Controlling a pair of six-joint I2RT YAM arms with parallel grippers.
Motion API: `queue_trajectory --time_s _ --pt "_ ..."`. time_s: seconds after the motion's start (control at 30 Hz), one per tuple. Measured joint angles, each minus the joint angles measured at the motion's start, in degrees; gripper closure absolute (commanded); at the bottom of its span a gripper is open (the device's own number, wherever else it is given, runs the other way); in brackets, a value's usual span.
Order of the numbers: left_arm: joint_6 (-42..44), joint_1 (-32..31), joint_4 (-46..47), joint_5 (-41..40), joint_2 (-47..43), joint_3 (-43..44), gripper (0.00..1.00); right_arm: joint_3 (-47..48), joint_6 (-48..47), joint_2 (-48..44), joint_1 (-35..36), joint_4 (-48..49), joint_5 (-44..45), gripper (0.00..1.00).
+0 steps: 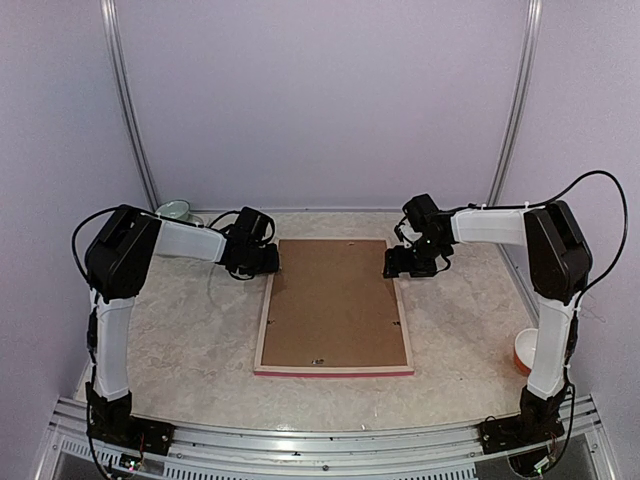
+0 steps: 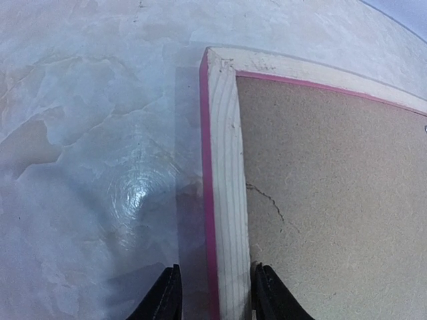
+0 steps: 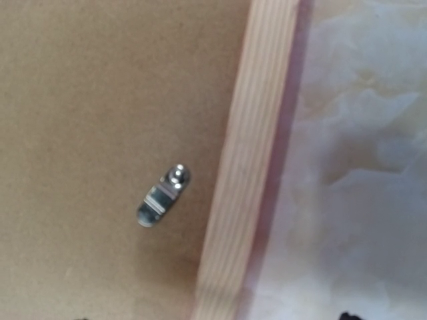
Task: Put the photo into the frame
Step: Press the fastener onto the backboard.
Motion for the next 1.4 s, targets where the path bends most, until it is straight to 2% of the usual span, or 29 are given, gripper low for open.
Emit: queue_trajectory --time_s 0.4,0.47,0.6,0.83,1.03,1.1,1.4 --pt "-0.09 0.02 0.07 -0.07 -0.02 -0.07 0.66 0.00 0.00 0.00 0.00 0.00 -0.02 0.20" --pt "-0.09 0.02 0.11 -0.02 -0.02 -0.11 0.71 0.00 0.00 0.00 0.00 0.00 -0.09 0.20" --pt "-0.26 0.02 0.24 0.11 -0.15 -0.20 0.72 0.00 0.00 0.00 0.00 0.00 -0.22 0.20" --pt "-0.28 0.02 -0.15 0.17 -0.85 -0.81 0.79 0.00 0.00 0.00 0.00 -0.04 -0.24 0.20" --pt "-0.33 0.20 -0.31 0.52 -1.36 -1.38 0.79 0.02 0.00 0.00 0.00 -0.04 -0.26 0.20" --pt "-0.33 0.28 -0.46 0.70 -1.42 -1.38 0.78 0.02 0.00 0.00 0.00 -0.04 -0.26 0.20" --pt "-0.07 0.81 -2.12 0.79 -1.90 -1.40 0.53 2.82 0.07 1.40 0.00 -1.11 -0.20 0.19"
